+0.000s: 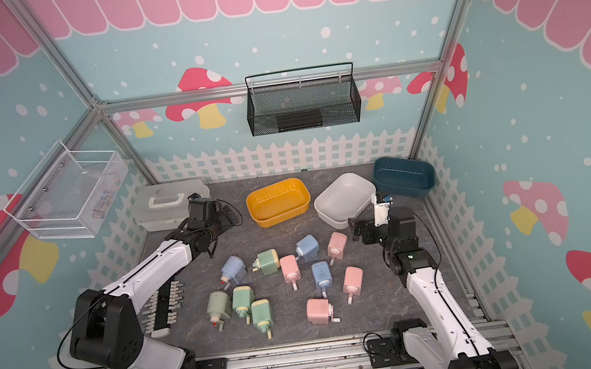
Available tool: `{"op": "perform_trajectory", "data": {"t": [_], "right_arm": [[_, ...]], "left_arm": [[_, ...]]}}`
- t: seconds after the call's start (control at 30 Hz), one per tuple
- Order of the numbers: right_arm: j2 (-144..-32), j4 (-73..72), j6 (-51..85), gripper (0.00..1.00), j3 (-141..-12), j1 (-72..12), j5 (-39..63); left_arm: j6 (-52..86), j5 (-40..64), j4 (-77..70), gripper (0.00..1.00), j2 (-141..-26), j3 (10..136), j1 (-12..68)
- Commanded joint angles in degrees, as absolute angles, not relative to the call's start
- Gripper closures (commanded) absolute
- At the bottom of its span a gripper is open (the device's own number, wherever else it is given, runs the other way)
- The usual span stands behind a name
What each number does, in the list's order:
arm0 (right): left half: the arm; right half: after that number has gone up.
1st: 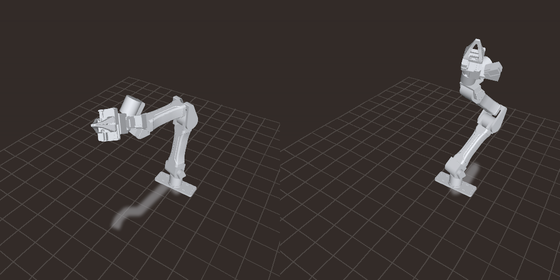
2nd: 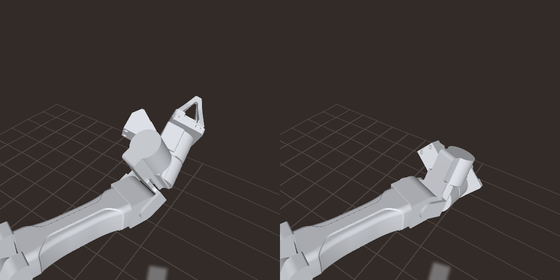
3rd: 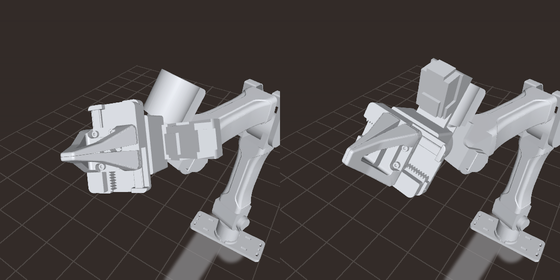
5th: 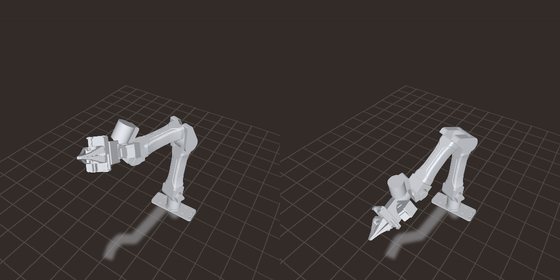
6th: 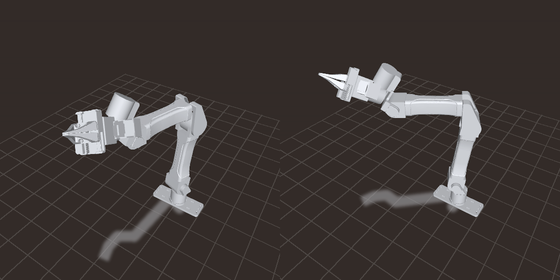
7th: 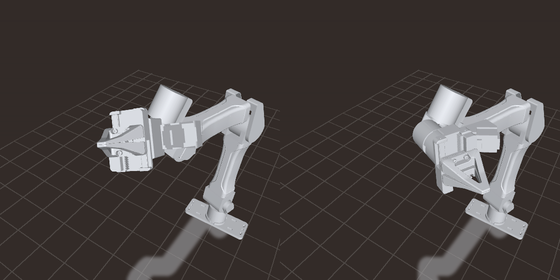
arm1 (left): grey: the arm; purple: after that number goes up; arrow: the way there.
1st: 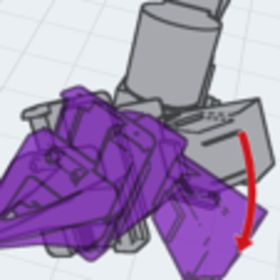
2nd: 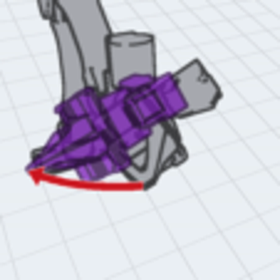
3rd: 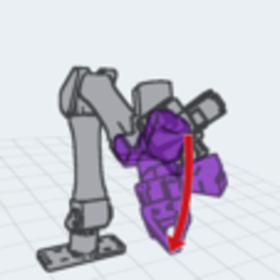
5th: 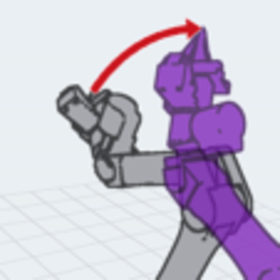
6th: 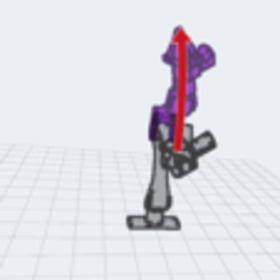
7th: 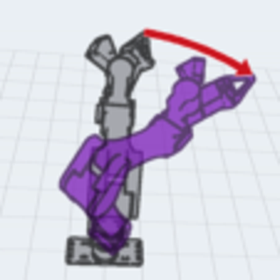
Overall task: Place the pencil sharpeners by color into the storage box
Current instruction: Move the storage box to the center of the board.
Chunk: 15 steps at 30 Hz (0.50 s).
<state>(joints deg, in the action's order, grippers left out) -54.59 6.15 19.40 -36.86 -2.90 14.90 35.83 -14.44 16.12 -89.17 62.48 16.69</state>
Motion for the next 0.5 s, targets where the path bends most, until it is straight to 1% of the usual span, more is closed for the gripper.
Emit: {"op": "perform_trajectory", "data": {"t": [0.0,0.17,0.33,0.47], "right_arm": [[-55.92,10.91,20.06,0.01,-39.47,-3.08,17.46],[-56.47,13.85,17.82,0.01,-42.22,-3.1,18.14],[-55.34,14.83,17.73,0.01,-42.19,-3.1,19.46],[-53.99,14.51,18.28,0.02,-41.28,-3.08,19.01]], "left_arm": [[36.52,-11.05,16.53,0.01,-92.13,65.69,17.22],[37.6,-12.64,16.35,0.02,-97.2,69.15,17.85],[37.63,-9.97,16.7,0.03,-102.95,73.16,18.44],[36.67,-11.96,18.58,0.05,-107.04,77.65,19.92]]}}
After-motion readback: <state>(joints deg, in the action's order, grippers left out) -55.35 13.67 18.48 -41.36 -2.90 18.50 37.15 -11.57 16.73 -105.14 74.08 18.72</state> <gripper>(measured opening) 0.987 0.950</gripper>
